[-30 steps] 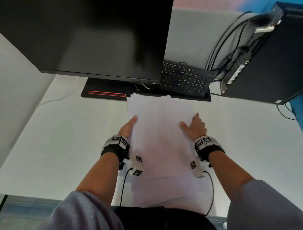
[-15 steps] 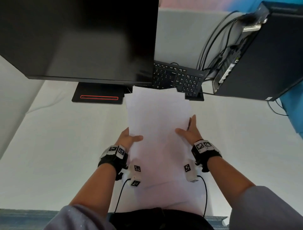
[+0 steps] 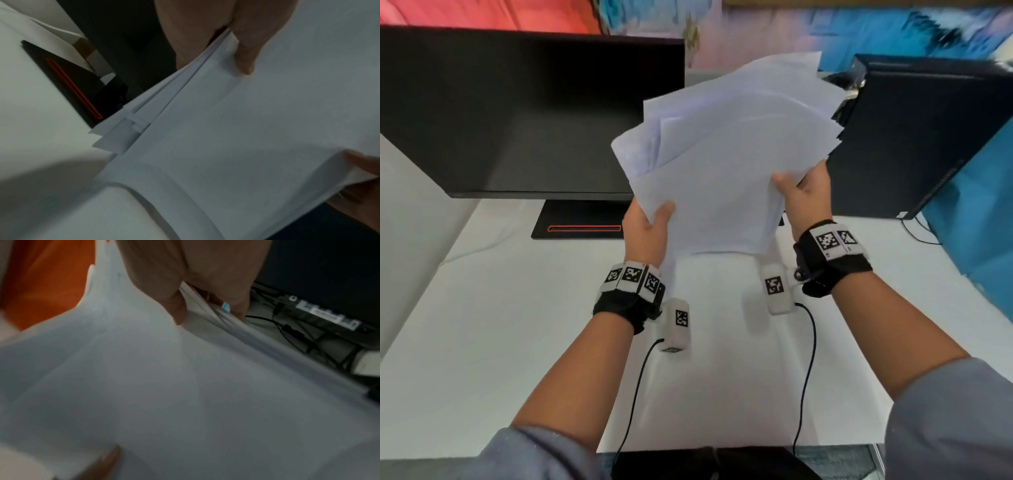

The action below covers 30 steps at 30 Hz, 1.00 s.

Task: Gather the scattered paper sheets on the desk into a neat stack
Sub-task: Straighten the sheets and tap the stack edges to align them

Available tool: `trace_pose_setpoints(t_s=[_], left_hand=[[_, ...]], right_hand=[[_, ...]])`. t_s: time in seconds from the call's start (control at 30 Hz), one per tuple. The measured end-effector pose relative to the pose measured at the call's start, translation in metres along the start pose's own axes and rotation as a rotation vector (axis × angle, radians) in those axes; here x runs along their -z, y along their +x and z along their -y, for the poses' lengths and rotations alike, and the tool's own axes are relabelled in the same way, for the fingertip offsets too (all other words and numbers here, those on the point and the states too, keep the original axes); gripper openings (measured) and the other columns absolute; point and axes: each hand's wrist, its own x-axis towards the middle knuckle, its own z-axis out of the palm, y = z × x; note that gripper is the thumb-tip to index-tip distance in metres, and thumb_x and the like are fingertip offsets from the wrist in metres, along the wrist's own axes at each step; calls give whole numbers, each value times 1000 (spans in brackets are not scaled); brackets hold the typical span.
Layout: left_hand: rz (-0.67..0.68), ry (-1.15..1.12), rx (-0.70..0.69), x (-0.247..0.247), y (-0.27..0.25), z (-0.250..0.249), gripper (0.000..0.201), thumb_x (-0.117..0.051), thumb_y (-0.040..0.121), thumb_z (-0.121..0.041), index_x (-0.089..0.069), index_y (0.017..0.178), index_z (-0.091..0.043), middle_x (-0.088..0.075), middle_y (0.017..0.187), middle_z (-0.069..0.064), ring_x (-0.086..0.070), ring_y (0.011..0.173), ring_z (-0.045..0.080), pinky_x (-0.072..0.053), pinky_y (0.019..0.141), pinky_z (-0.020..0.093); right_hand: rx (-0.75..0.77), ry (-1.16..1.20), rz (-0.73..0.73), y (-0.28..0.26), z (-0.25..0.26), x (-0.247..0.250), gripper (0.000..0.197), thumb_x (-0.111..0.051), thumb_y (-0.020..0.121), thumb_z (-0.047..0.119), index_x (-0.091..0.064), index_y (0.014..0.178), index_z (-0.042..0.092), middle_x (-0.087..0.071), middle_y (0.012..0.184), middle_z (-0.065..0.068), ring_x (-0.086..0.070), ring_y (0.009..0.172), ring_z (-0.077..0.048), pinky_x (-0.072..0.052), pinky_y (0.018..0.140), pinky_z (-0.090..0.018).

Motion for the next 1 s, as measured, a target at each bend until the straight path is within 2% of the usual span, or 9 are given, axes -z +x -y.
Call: trace_pose_setpoints(t_s=[0.1,0.2,0.4,0.5,0.67,0.73,0.8,0.87,1.0], left_hand=[[-10,-37,5,4,4,-4,28,-58,89,-3,-59,116,2,-66,106,6,-65,94,11,-50,76,9],[-5,-97,56,12,7,1,25,-57,88,0,-60,112,-6,-67,97,-5,-66,81,-7,-50,70,8],[39,-112,70,23,18,-3,28,-59,87,0,-60,112,-13,-68,101,-5,-66,87,-4,-50,71,9],[56,-120,49,22,25,-8,32,-59,86,-1,-60,116,-13,-68,108,1,-66,98,8,-51,80,16],[-29,-69,-38,6,28,-19,33,-57,88,-3,-57,121,-5,-66,112,3,-63,103,12,-51,84,14],[-66,-46,-59,0,27,-18,32,-56,89,-5,-57,122,-5,-65,111,2,-62,102,11,-50,86,13],[-70,-26,-57,-2,22,-12,32,-56,91,-6,-56,122,-5,-64,110,0,-61,100,9,-49,86,11],[-37,-12,-24,-4,17,-1,33,-57,90,-7,-56,123,-4,-64,110,0,-62,100,9,-51,86,13],[-7,-118,159,-5,12,16,42,-72,80,-9,-57,119,-10,-65,104,-5,-63,94,5,-51,71,12]], right_hand=[[32,-84,28,-3,2,-2,62,-52,87,0,-25,142,3,-47,139,-13,-47,129,-22,-36,112,-40],[33,-125,36,-5,-5,2,47,-53,88,2,-32,130,4,-51,131,-11,-52,122,-21,-40,109,-43],[13,-87,109,-3,-4,3,26,-55,93,13,-52,119,12,-65,107,1,-63,98,-6,-51,89,-26],[115,-166,27,0,3,-3,18,-53,93,13,-59,110,12,-64,95,7,-60,86,7,-49,82,-19],[267,-162,-136,-2,8,-21,33,-45,96,5,-49,128,-2,-57,95,11,-53,79,23,-39,72,2],[265,-154,-145,-5,7,-24,39,-40,98,5,-39,136,-5,-62,101,-2,-58,82,9,-43,69,-6],[216,-139,-124,-10,4,-24,48,-37,99,6,-26,143,-5,-57,119,-24,-58,97,-11,-47,87,-25],[125,-100,-71,-12,-5,-21,58,-38,96,7,-14,148,-1,-43,142,-17,-48,125,-15,-37,110,-26],[-53,-56,63,-22,-29,-19,79,-53,76,3,-18,147,7,-42,143,-8,-43,131,-21,-32,115,-41]])
